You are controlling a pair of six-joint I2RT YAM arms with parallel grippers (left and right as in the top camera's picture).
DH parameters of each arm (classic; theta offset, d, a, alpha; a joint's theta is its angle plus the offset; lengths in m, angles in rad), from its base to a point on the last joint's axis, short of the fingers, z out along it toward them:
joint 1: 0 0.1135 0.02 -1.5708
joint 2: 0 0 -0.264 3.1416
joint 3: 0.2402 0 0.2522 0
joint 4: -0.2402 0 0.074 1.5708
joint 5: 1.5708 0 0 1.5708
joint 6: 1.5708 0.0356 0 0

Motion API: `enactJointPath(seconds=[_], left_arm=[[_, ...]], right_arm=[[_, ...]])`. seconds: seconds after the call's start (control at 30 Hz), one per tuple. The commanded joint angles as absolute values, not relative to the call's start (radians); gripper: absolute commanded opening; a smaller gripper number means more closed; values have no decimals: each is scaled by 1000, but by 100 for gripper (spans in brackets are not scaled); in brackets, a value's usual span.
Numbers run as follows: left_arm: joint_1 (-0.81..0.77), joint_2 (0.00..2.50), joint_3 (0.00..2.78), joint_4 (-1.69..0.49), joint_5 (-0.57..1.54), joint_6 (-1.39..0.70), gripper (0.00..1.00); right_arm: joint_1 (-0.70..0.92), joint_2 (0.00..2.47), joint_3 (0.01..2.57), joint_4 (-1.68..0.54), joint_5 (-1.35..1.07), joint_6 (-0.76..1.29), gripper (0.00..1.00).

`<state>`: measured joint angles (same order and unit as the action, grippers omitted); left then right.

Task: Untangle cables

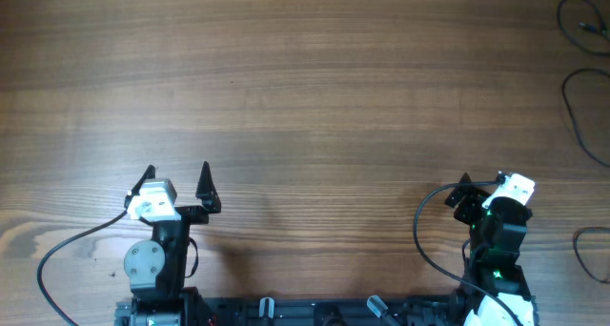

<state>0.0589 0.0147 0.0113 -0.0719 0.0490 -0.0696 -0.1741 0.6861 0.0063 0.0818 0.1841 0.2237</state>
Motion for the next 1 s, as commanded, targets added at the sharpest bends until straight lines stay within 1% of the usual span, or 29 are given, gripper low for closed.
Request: enactJointPath(seconds=[0.0, 0.13, 0.33, 0.9, 0.97], left_arm=[[64, 3, 6, -79, 44, -12, 100], [64, 3, 6, -78, 55, 79, 100], [64, 3, 6, -78, 51, 125, 100], [64, 3, 6, -76, 43, 124, 100], [64, 3, 6, -76, 43, 124, 100]], right_arm=[[-177, 682, 5, 84, 194, 236, 100], [-177, 682, 5, 84, 194, 236, 100], [-177, 682, 5, 84, 194, 236, 100], [-177, 681, 5, 82, 194, 236, 100], [-170, 618, 6, 40, 192, 235, 100]])
